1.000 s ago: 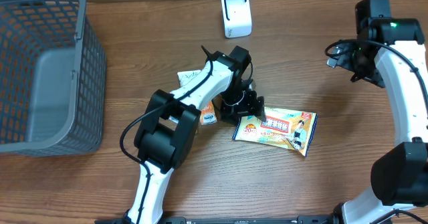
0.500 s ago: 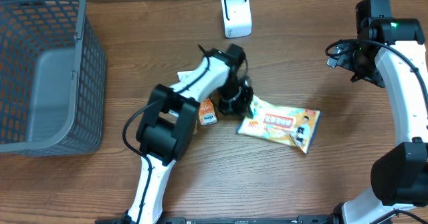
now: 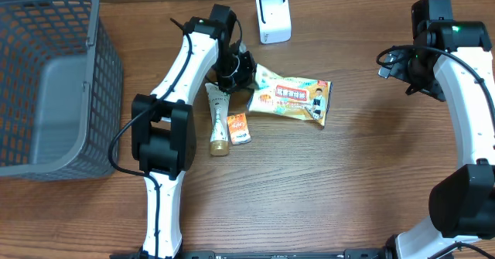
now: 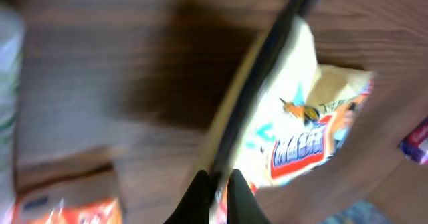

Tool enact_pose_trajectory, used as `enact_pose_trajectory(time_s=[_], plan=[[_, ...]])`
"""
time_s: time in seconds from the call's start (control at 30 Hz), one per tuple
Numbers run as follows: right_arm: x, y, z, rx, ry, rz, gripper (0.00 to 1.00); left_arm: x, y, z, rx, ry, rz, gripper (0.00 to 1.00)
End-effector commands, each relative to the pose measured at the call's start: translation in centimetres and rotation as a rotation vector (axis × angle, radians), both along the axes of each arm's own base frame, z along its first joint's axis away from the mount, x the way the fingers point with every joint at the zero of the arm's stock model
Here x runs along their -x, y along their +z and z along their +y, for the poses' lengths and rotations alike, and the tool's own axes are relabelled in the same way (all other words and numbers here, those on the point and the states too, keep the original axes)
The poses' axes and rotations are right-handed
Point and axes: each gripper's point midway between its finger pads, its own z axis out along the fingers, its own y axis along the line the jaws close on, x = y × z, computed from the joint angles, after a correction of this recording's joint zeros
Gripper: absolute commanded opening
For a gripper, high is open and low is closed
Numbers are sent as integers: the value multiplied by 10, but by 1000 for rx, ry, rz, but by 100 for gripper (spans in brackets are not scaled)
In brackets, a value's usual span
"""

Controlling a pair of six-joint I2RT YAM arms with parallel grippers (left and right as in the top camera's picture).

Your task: Scan the item barcode

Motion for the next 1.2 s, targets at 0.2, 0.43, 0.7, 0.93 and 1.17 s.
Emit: enact_pose_trajectory(time_s=[0.2, 0.43, 0.7, 0.93, 1.17], plan=[[-3, 11, -1, 8, 3, -31, 100, 44, -6, -12, -149, -26, 139, 4], [-3, 11, -1, 8, 3, -31, 100, 36, -2, -8, -151, -157, 42, 4], [-23, 25, -26, 171, 10, -110, 100, -7, 35, 12, -106, -174, -131, 15], [-24, 24, -24, 159, 14, -116, 100, -4, 27, 24, -161, -172, -110, 100], [-50, 25, 53, -312, 46, -238, 100, -14, 25, 27, -195, -170, -155, 24]])
